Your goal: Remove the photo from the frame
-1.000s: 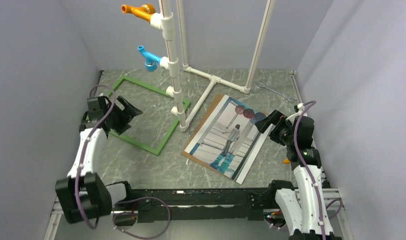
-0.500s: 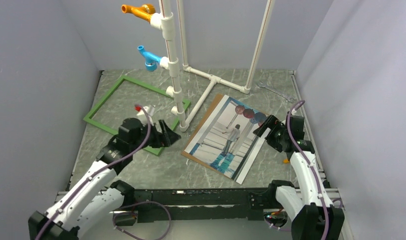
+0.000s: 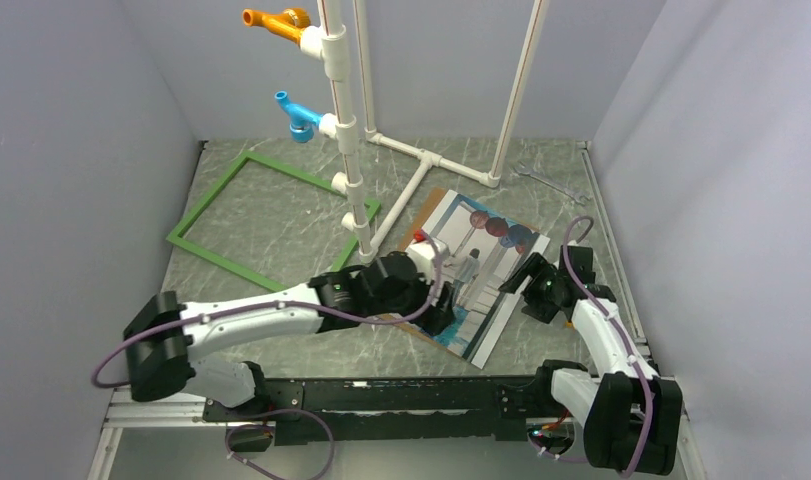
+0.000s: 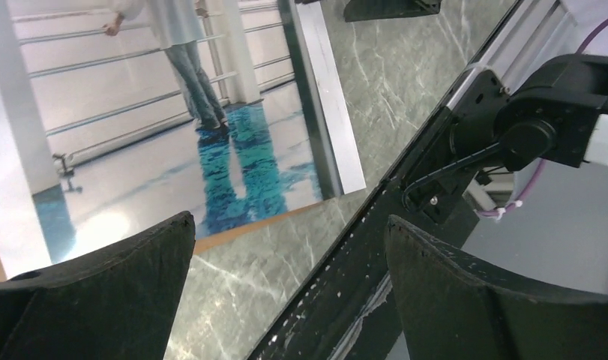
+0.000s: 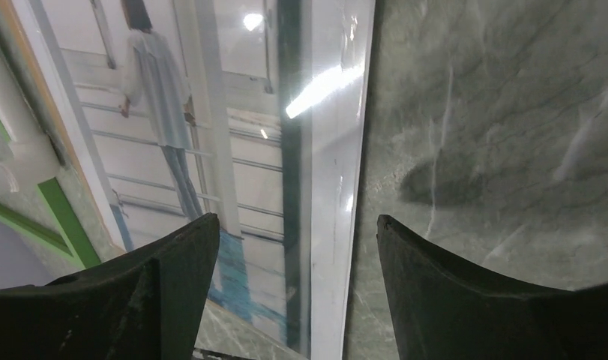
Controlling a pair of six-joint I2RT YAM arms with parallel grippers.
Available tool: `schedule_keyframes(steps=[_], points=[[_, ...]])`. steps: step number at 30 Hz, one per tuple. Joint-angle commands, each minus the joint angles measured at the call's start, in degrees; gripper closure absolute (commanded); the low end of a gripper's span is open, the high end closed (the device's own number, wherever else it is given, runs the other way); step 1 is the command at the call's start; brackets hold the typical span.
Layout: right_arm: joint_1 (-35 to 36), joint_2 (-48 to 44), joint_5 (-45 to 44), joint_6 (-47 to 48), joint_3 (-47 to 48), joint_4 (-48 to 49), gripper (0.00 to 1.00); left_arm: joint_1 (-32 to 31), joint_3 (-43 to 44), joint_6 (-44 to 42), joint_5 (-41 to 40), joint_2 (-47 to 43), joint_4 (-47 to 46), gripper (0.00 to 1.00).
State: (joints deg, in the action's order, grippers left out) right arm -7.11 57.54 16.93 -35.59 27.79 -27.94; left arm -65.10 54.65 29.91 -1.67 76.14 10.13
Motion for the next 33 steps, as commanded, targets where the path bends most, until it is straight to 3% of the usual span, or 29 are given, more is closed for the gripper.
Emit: schedule_keyframes(steps=[1,11,22,28,33], points=[[-0.34,-3.09,2.56,-2.63,-3.67,3.55,0.23,-1.78,5.29,-4.88,-3.95,5.73,-0.84,0.01],[-0.33,-3.83,3.11,-3.49,-7.04,7.82,0.24,-1.96,8.99,-4.69,-3.85,12.79,-1.42,0.0],[-0.38,-5.07,4.63,-5.1,-8.89,11.07,0.24,-2.26,5.29,-10.43,0.67,15.87,-11.73,0.01],[-0.4,-5.33,4.83,-5.25,-9.62,11.65,0.24,-2.4,7.46,-12.17,1.14,21.45,-13.63,0.08],[-0.37,-5.84,5.7,-5.41,-10.18,11.87,0.24,-2.4,10.03,-10.77,2.87,26.78,-14.12,0.08]])
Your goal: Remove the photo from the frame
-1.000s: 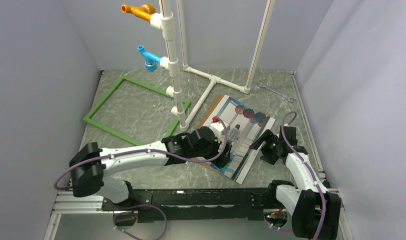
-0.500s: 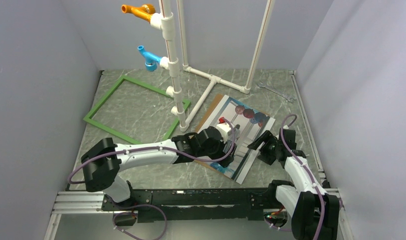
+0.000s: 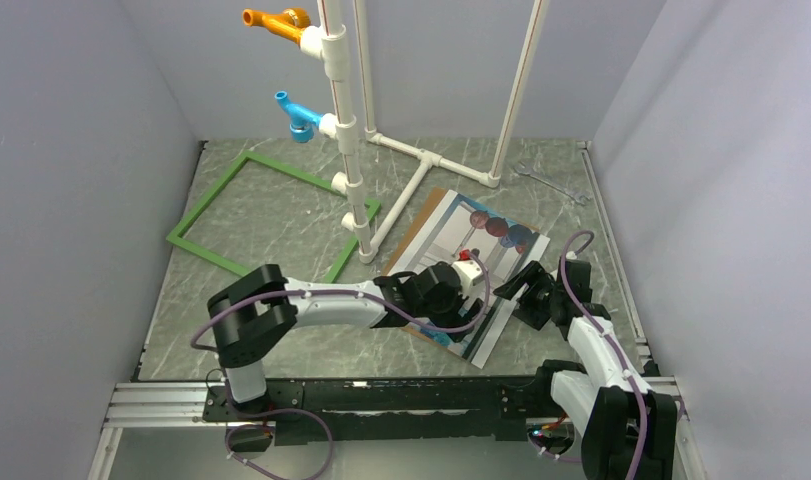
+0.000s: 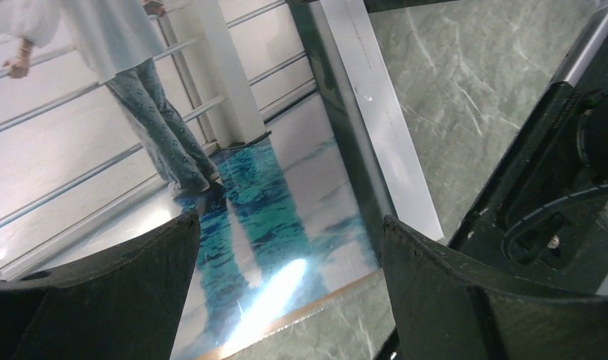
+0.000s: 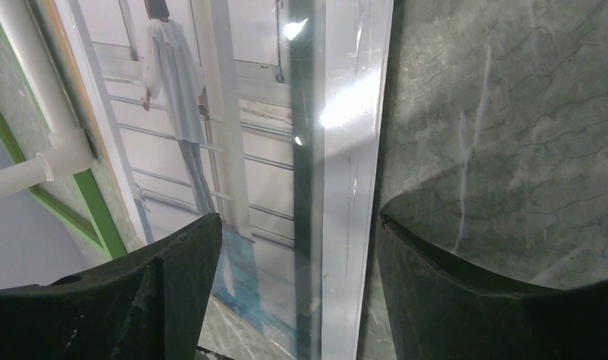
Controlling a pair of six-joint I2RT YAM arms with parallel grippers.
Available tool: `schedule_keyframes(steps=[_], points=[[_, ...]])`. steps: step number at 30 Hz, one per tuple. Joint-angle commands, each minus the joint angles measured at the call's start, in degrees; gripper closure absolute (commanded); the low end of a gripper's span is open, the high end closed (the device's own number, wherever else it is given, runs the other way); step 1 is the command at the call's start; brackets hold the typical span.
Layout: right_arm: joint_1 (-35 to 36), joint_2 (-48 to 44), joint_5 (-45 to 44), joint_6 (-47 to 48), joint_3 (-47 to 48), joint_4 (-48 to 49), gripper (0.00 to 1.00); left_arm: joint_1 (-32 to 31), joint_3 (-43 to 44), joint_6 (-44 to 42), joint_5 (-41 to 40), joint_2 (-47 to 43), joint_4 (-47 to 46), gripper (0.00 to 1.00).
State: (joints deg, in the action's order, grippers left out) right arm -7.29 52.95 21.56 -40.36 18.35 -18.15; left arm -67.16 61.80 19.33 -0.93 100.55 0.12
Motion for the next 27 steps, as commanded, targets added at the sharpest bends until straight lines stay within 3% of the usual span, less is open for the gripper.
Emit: schedule_keyframes(steps=[1,14,18,27], points=[[-0.24,-1.45,1.09,-0.68,-0.66,1.96,0.24,-0.34,2.71,0.15,2.18,3.55,-4.88,0.08],[-0.34,-5.85,4.87,-2.15,-0.71,2.83,0.24,-0.34,0.7,2.33,3.89,6.88,-6.08,0.1],[-0.4,-6.17,4.94,-2.22,-0.39,2.13,0.24,-0.49,1.26,1.3,5.55,6.83,-5.88,0.01],[-0.48,-6.04,5.45,-3.5,-0.51,2.42,0.24,-8.05,11.37,-4.52,-8.89,10.18,7.81,0.01]])
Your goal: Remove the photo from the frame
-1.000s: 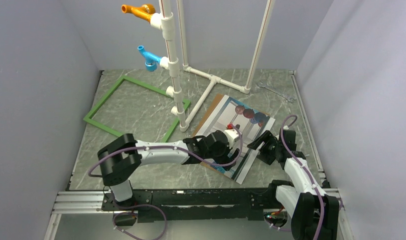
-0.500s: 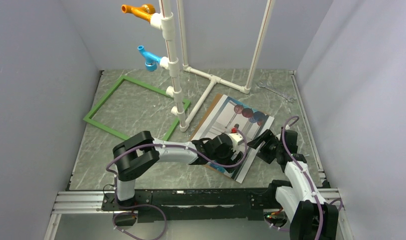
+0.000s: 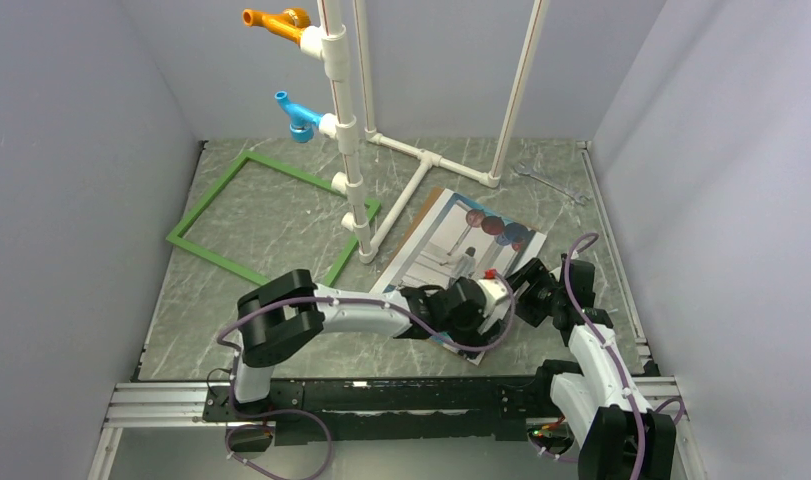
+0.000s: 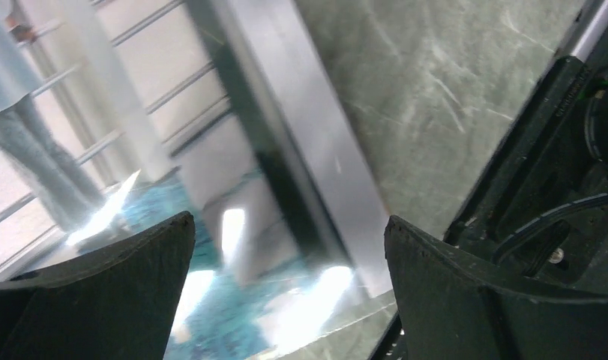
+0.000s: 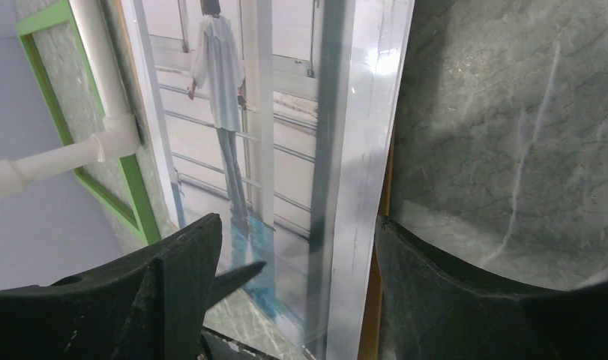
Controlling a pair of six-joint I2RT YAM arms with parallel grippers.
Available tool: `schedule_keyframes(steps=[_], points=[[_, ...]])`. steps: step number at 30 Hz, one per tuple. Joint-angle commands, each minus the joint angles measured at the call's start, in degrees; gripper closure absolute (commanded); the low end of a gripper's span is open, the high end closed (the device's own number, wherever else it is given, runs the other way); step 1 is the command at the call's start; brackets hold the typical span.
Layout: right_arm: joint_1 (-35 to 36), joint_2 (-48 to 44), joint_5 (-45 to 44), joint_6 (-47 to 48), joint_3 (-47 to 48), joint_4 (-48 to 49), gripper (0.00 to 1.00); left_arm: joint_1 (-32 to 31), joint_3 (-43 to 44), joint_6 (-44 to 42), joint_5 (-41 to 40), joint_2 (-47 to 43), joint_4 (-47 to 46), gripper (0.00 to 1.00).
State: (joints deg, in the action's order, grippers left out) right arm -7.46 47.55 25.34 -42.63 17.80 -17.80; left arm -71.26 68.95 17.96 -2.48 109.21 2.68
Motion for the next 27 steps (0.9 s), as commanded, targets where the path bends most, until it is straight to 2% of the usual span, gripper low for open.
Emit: schedule_keyframes(steps=[1,8,18,23,27], points=[[-0.27,-0.5,1.72,-1.25,0.04,1.99,0.24,-4.7,4.69,-3.34,-8.29,1.87,5.67,0.01],[-0.32,-0.79,1.83,-1.13,0.29,1.56,0.24,-7.76,6.57,-5.22,-16.04,3.53,9.13,0.01],[-0.38,-0.55,2.34,-1.0,0.37,2.03,0.24,-9.54,8.02,-5.57,-21.03,4.11,12.37,0.01],[-0.36,0.42,-3.12,2.43,2.0,-1.5,0.22,-8.26,6.9,-3.72,-18.15,1.42,13.49,0.0],[-0.36,3.91,-8.58,3.97,4.14,-2.71,0.12,-5.13,3.75,-1.55,-11.83,-3.87,12.62,0.01]])
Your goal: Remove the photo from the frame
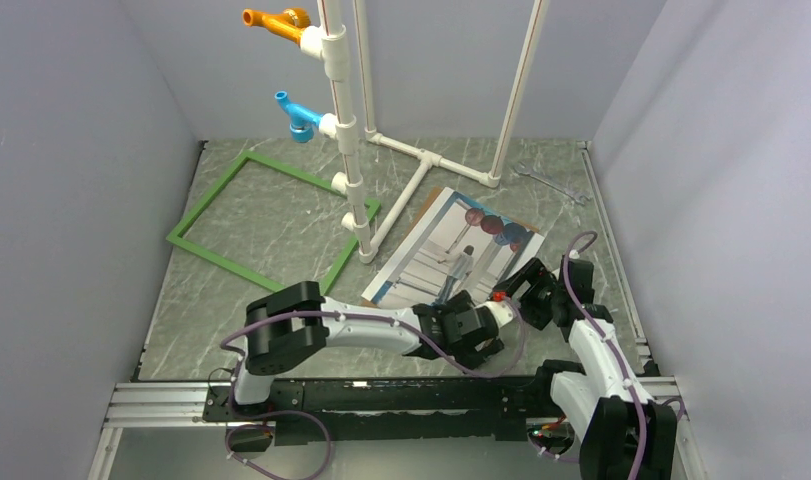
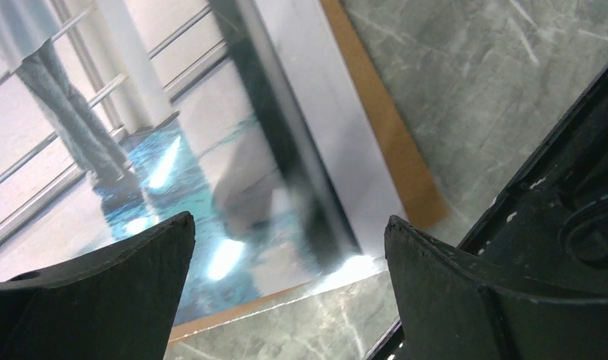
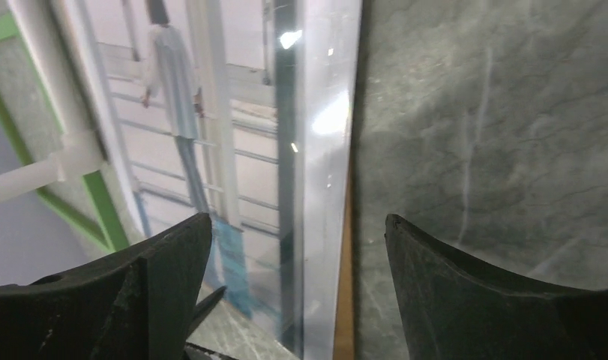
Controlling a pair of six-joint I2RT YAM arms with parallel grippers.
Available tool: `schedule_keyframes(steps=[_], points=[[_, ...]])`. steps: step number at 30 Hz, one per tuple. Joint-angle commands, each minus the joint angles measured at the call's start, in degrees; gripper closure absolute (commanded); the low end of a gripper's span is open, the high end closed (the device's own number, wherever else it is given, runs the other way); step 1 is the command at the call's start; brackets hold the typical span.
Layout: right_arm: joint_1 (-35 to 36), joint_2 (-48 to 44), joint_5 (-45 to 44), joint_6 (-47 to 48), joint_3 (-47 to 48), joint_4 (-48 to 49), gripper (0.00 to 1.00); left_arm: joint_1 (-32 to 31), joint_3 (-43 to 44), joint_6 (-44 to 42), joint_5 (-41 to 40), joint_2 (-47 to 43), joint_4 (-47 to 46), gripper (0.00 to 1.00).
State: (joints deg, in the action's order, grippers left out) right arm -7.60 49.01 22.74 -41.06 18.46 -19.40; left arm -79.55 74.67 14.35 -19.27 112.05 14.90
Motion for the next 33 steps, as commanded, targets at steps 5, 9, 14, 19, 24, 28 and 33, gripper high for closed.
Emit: schedule_keyframes(steps=[5,9,14,19,24,28,33], points=[[-4.28,8.43,-7.63,4.44,7.88,2.35,0.02,10.94,-6.59,7.07,14.37,-11.7,-1.78,0.01],[-12.75,14.83,2.48,5.73,7.98,13.2,0.02,16.55,-8.79,8.83,18.56,-12.81,-3.74,0.01],[-19.75,21.0,12.96,2.53,6.08,27.0,0.07,21.69,-9.75,10.94,22.71,-12.65,-5.32,0.01],[-21.11,27.51,16.4,-0.63,5.84,37.13,0.12,23.87,-9.8,11.75,23.75,-10.76,-5.9,0.01],[-21.58,37.49,19.56,-6.22,5.34,50.41,0.12,24.82,-10.47,13.06,25.32,-8.81,-6.91,0.01],[-21.55,44.11,21.68,-8.79,5.49,58.62,0.12,24.81,-10.54,13.33,27.05,-7.83,-7.8,0.01],[-21.39,51.36,24.56,-11.57,5.8,65.47,0.13,24.88,-10.59,12.34,28.95,-7.96,-9.67,0.0]])
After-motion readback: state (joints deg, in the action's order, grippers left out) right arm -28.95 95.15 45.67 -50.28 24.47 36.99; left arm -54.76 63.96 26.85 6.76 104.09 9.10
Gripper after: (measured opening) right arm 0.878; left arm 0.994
